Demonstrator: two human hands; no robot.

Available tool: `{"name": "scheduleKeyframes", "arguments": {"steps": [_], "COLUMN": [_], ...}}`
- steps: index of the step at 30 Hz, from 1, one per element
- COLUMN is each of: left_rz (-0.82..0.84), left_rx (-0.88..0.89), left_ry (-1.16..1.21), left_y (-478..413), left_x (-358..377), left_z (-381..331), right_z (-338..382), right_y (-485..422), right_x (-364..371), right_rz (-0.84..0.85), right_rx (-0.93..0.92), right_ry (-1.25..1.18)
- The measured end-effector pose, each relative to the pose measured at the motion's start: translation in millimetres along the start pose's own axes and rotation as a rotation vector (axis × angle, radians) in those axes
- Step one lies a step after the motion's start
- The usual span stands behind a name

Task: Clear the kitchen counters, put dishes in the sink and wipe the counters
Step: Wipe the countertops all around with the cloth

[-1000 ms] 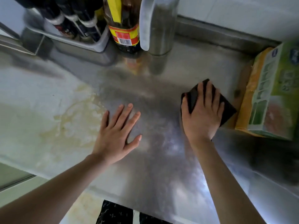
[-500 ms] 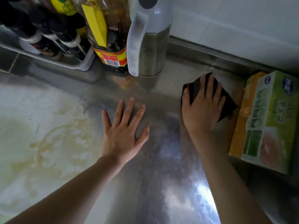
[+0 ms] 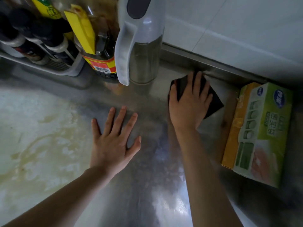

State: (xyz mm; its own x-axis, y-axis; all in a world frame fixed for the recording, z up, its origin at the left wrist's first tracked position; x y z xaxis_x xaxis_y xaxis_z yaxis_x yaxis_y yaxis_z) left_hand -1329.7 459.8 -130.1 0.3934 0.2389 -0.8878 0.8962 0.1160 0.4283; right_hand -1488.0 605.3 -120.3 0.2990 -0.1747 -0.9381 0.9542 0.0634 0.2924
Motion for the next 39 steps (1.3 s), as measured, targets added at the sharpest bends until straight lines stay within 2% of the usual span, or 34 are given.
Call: {"name": "scheduleKeyframes", "arguments": {"steps": [5, 6, 7, 10, 12, 14, 17, 20, 21, 25, 26, 28, 30, 32, 33, 34, 35, 38, 39], "left_rz": [-0.001, -0.007, -0.011, -0.034, -0.040, -0.036, -0.019, -0.067, -0.087, -0.120, -0.106, -0.068, -0.044, -0.049, -0.054, -0.059, -0.061, -0.053, -0.051], "left_rx": [0.003, 0.008, 0.012, 0.021, 0.026, 0.032, 0.089, 0.156, 0.141, 0.058, 0.057, 0.051, 0.026, 0.017, 0.019, 0.021, 0.022, 0.029, 0.030], "left_ry": [0.004, 0.010, 0.016, 0.014, 0.015, 0.019, 0.014, -0.048, -0.044, -0.015, -0.016, -0.007, -0.001, 0.004, 0.004, 0.002, 0.000, -0.008, -0.013], "left_y": [-0.1, -0.1, -0.2, 0.6, 0.1, -0.8, 6.3, 34.3, 47.6, 103.2, 112.7, 121.8, 122.7, 120.8, 119.9, 119.7, 120.1, 119.2, 118.9], "left_x": [1.2, 1.2, 1.2, 1.4, 1.9, 0.8, -2.8, -11.5, -12.1, 2.6, 8.5, 20.2, 27.4, 29.2, 29.9, 30.6, 31.3, 33.1, 33.6], "left_z": [0.0, 0.1, 0.1, 0.5, 0.3, 0.4, 3.9, 23.0, 36.5, 94.3, 104.9, 119.3, 124.3, 124.3, 124.2, 124.4, 124.8, 124.6, 124.8], "right_z": [18.5, 9.8, -3.8, -44.8, -40.9, -15.2, 18.4, 15.6, 7.8, -6.7, 8.1, 54.7, 99.0, 116.5, 113.4, 103.9, 90.7, 62.1, 70.7], "right_y": [5.1, 4.6, 2.3, -0.9, 0.6, 9.1, 39.4, 68.0, 69.9, 61.9, 64.2, 78.4, 103.8, 122.0, 121.7, 116.4, 107.3, 87.4, 88.3], "right_x": [3.5, 2.0, -0.7, -8.1, -5.2, 0.1, 11.6, 19.0, 17.5, 16.8, 21.5, 34.6, 51.6, 61.1, 59.9, 56.7, 52.1, 45.3, 47.6], "right_rz": [0.027, 0.019, 0.003, -0.068, -0.053, -0.024, 0.020, 0.045, 0.034, 0.012, 0.019, 0.034, 0.064, 0.084, 0.057, 0.013, -0.010, 0.011, 0.007], "right_rx": [-0.385, -0.396, -0.336, 0.051, 0.138, 0.032, -0.256, -0.427, -0.383, 0.109, 0.132, -0.020, -0.298, -0.538, -0.598, -0.585, -0.493, -0.038, 0.051], "right_ry": [0.131, 0.150, 0.139, 0.013, -0.016, 0.024, 0.122, 0.210, 0.209, 0.030, 0.002, 0.004, 0.078, 0.187, 0.217, 0.228, 0.209, 0.021, -0.017]}}
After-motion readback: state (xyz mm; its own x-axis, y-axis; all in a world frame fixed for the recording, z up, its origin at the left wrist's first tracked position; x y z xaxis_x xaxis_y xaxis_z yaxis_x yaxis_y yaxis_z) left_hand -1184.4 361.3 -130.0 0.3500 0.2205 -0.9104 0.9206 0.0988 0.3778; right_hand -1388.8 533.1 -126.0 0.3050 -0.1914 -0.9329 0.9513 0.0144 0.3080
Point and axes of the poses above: each hand's wrist, its own y-axis away from the middle knuckle, its own x-axis out of the palm, z = x × y, the point moved 6 cm from there along -y, towards the middle knuckle, and after that the axes turned 15 degrees about z, right-handed, at the moved point
